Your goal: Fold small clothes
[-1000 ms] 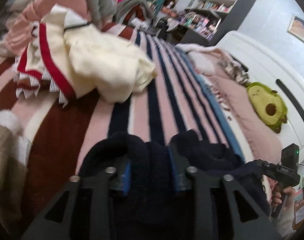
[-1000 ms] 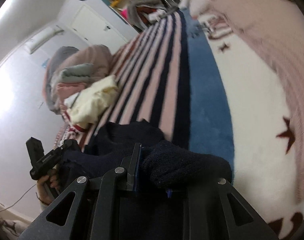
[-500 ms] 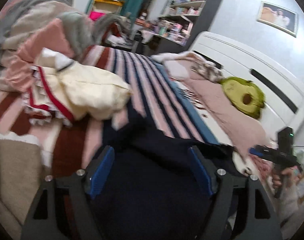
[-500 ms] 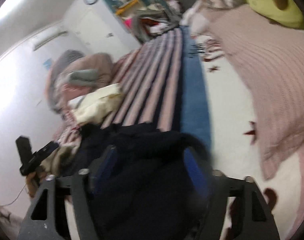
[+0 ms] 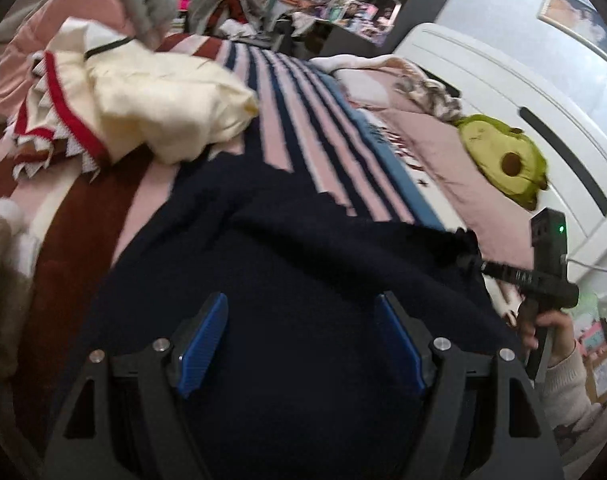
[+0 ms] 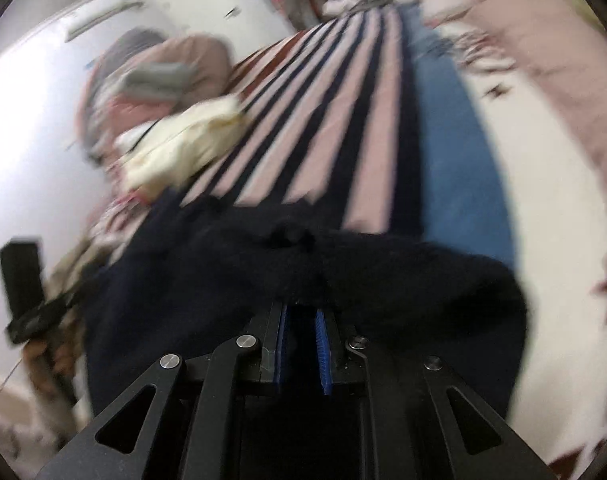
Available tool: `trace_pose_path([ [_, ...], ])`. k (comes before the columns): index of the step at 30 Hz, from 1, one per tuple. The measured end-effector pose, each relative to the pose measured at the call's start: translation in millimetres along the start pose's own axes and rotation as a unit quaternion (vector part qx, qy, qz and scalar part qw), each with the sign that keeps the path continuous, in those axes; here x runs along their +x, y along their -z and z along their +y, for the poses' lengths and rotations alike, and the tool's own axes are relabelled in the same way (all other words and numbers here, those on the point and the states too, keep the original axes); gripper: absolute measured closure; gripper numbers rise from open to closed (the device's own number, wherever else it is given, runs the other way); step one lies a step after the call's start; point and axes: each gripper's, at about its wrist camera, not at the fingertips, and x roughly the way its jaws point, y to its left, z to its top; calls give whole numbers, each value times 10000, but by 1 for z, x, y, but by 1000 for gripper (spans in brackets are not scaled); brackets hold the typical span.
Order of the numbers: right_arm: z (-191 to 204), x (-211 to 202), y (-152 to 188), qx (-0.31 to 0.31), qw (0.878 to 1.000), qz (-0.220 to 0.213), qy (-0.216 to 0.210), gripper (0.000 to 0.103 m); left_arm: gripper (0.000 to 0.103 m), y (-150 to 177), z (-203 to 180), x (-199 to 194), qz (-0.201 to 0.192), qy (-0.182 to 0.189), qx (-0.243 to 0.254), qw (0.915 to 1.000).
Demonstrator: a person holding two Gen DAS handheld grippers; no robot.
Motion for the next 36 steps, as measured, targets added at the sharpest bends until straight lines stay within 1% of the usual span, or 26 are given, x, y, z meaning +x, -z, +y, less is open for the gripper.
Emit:
trace_pose_path([
  [4,-19,2,-16,126,9957,-372,841,93,30,8,9,-13,-193,-155,-98,9996],
  [5,-20,1,-18,144,9947,-415,932,92,30,10,9,-21,-262,-192,-121,9994],
  [7,-21,-9,-15,255,9957,-487,749,92,30,17,10,-39,-386,-217,-170,9989],
  [9,-12,-20,-9,207,9968,-521,566,92,30,29,13,-62,-438,-190,-268,9985],
  [12,17,-32,3,-87,9985,-439,310,92,26,48,16,-86,-394,-135,-522,9978],
  [15,50,-36,21,-312,9989,-305,-196,92,26,72,20,-99,-282,-30,-887,9957],
  [18,86,-36,40,-601,9961,-196,-622,92,24,102,30,-100,-173,193,-1435,9893],
  [19,99,-36,48,-698,9949,-166,-710,92,22,111,33,-99,-161,218,-1679,9854],
  [20,111,-34,55,-806,9938,-143,-757,92,22,119,37,-97,-165,264,-1904,9812],
  [22,133,-30,64,-1008,9921,-129,-737,92,22,130,41,-92,-182,563,-2202,9737],
  [23,143,-27,69,-1120,9913,-137,-685,92,22,132,42,-90,-208,626,-2252,9721],
  [27,162,-21,72,-1314,9897,-152,-552,92,22,127,43,-85,-391,754,-2197,9719],
  [30,170,-25,74,-1348,9876,-181,-780,92,22,119,49,-76,-414,738,-2264,9704],
  [32,177,-21,77,-1440,9865,-53,-782,92,22,117,56,-68,-389,778,-2384,9673],
  [34,177,-7,82,-1460,9872,228,-593,92,22,114,61,-61,-436,800,-2449,9653],
  [36,167,13,88,-1286,9894,540,-408,97,22,110,60,-58,-500,768,-2412,9661],
])
